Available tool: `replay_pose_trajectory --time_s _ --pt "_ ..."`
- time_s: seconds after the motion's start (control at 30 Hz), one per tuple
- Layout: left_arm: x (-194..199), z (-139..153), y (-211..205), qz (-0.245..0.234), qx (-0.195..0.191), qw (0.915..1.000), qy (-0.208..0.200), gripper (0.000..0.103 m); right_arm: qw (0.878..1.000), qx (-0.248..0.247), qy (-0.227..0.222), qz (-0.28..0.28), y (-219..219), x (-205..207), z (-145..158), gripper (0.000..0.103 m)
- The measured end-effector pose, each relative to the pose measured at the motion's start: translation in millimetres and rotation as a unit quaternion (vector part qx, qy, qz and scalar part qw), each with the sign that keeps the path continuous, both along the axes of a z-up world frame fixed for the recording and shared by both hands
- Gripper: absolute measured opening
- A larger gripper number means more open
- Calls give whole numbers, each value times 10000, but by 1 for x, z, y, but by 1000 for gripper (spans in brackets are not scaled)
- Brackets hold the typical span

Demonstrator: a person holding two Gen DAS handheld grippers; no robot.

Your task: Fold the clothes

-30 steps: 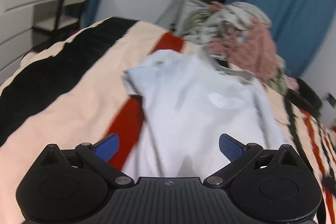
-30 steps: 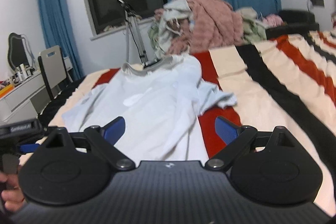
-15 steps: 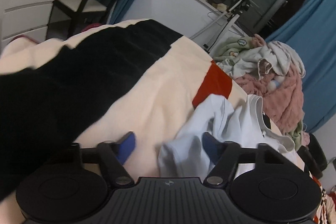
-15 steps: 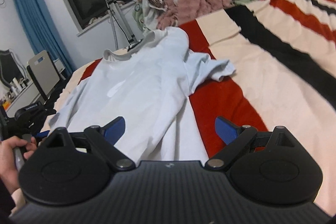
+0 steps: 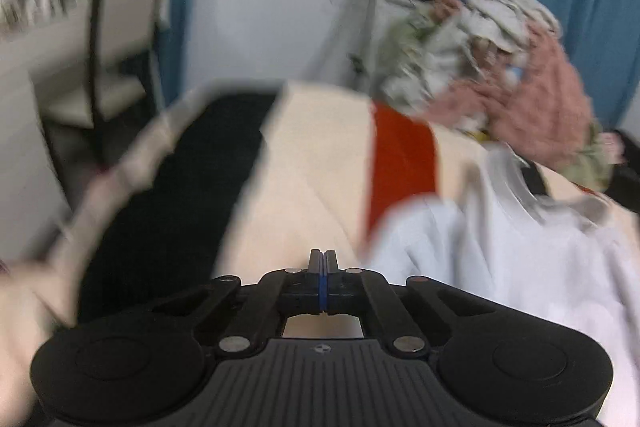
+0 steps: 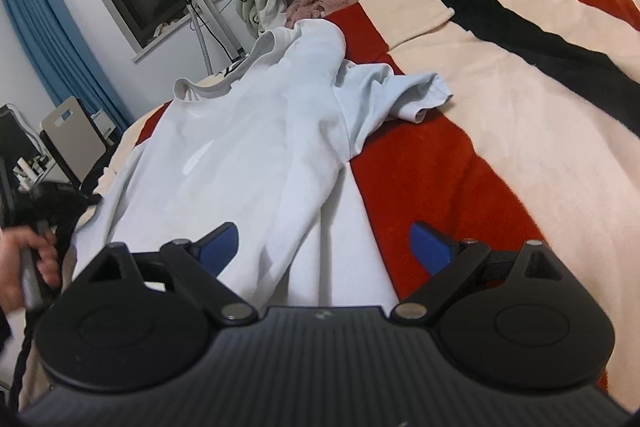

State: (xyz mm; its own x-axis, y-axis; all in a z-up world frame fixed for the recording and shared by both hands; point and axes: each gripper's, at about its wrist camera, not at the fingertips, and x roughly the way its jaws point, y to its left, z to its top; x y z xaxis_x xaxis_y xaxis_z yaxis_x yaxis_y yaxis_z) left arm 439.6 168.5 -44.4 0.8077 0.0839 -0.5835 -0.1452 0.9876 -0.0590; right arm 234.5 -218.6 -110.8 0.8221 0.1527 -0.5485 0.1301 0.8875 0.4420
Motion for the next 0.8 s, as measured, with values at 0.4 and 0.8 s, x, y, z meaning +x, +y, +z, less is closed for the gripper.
replay_pose_trajectory --time_s 0.4,0.8 --pt "6 -1 3 -320 -1087 9927 404 38 9998 -183 11 -39 4 6 1 94" --pt "-9 -29 -56 -135 21 9990 435 3 9998 164 8 -138 -7 2 3 94"
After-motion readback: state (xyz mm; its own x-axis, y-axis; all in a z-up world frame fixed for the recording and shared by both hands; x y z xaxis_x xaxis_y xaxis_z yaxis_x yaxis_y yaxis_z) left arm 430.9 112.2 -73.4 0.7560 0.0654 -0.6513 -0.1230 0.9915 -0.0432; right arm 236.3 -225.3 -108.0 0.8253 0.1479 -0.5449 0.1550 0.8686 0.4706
